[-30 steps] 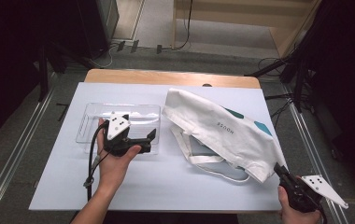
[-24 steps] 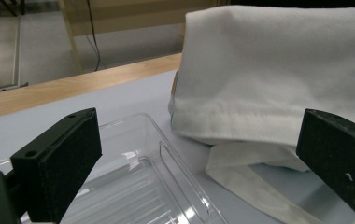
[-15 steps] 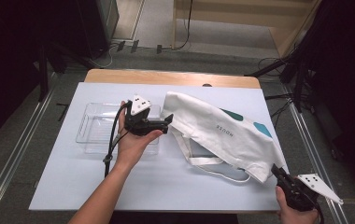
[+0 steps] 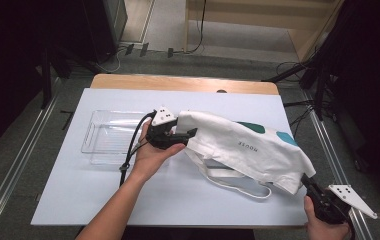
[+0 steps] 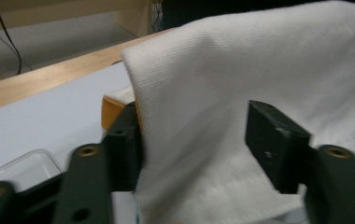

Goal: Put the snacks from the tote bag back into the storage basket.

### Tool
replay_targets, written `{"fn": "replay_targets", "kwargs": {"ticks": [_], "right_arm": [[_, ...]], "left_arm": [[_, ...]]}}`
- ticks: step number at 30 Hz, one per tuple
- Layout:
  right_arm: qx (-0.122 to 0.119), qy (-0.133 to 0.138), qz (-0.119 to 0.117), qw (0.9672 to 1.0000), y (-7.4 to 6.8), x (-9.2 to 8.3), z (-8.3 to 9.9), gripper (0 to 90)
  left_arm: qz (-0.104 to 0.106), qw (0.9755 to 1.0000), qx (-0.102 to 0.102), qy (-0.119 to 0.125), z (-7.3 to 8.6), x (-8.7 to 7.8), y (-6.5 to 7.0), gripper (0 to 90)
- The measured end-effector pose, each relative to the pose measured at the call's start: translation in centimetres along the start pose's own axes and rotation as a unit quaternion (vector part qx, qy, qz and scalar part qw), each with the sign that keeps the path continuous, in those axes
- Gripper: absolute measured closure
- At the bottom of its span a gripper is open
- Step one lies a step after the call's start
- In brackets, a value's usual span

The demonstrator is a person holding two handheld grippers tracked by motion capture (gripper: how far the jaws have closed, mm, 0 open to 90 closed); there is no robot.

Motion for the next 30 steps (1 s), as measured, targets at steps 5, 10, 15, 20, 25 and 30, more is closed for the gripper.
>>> {"fn": "replay_targets", "kwargs": {"ticks": [5,10,15,20,25,30], "right_arm": [[0.015,0.001,0.012,0.9998,0.2,0.7,-0.1,88.8],[0.014,0.019,0.039,0.999,0.2,2.5,-1.1,89.0],[0.006,0.038,0.044,0.9983,0.1,4.2,-2.3,89.1],[0.006,0.049,0.039,0.998,-0.5,7.7,-4.8,89.2],[-0.011,0.061,0.022,0.9978,-1.9,9.8,-7.0,89.3],[-0.007,0.047,0.027,0.9985,-2.2,10.7,-7.1,89.2]], "left_arm": [[0.009,0.9999,-0.006,0.0,0.0,-0.4,-0.3,88.1],[0.023,0.9996,0.012,0.012,0.0,-1.0,0.5,89.2],[0.042,0.9988,0.0,0.027,0.7,-1.9,0.5,89.3],[0.054,0.9979,0.016,0.031,1.4,-2.3,1.1,89.4],[0.04,0.9982,0.006,0.045,1.2,-2.9,0.8,89.3],[0.02,0.9991,-0.022,0.029,1.8,-2.3,0.3,89.2]]}}
Point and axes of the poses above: each handheld gripper's, and its own axes: x roughly forward along the jaws, z roughly out of its underside, y roughly to its right, the point moved 2 cm from there along x, roughly forward along the jaws, and after that the axes turned 7 degrees about z, right-handed, at the moved point
